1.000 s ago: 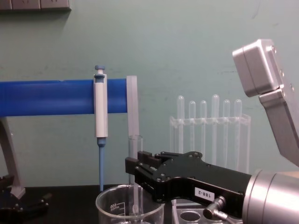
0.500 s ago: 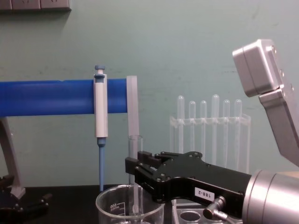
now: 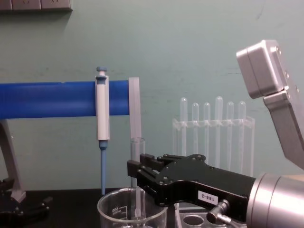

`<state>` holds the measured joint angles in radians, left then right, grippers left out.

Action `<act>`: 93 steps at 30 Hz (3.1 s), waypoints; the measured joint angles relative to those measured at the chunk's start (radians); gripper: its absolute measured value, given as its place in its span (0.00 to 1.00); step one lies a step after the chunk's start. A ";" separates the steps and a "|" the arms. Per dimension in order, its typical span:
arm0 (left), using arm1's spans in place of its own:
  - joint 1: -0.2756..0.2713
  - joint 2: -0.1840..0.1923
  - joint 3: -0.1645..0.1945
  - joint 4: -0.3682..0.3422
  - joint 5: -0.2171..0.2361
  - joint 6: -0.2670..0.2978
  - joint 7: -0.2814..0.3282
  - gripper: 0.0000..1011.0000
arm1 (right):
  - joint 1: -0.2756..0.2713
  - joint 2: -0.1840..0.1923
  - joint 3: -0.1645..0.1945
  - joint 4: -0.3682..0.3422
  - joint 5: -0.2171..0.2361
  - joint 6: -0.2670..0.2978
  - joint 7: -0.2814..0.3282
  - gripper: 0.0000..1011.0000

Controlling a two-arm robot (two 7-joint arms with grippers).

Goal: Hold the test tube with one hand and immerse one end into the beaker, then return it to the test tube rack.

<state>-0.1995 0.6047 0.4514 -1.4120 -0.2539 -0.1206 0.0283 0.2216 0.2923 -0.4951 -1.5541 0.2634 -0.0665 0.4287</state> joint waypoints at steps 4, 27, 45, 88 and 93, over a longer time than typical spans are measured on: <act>0.000 0.000 0.000 0.000 0.000 0.000 0.000 0.99 | 0.000 0.000 0.000 0.000 0.000 0.000 0.000 0.22; 0.000 0.000 0.000 0.000 0.000 0.000 0.000 0.99 | 0.000 0.000 0.000 0.000 0.000 0.000 0.000 0.22; 0.000 0.000 0.000 0.000 0.000 0.000 0.000 0.99 | 0.000 0.000 0.000 0.000 0.000 0.000 0.000 0.22; 0.000 0.000 0.000 0.000 0.000 0.000 0.000 0.99 | 0.000 0.000 0.000 0.000 0.000 0.000 0.000 0.22; 0.000 0.000 0.000 0.000 0.000 0.000 0.000 0.99 | 0.000 0.000 0.000 0.000 0.000 0.000 0.000 0.22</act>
<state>-0.1995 0.6047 0.4514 -1.4120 -0.2539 -0.1205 0.0283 0.2217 0.2923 -0.4951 -1.5541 0.2634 -0.0665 0.4288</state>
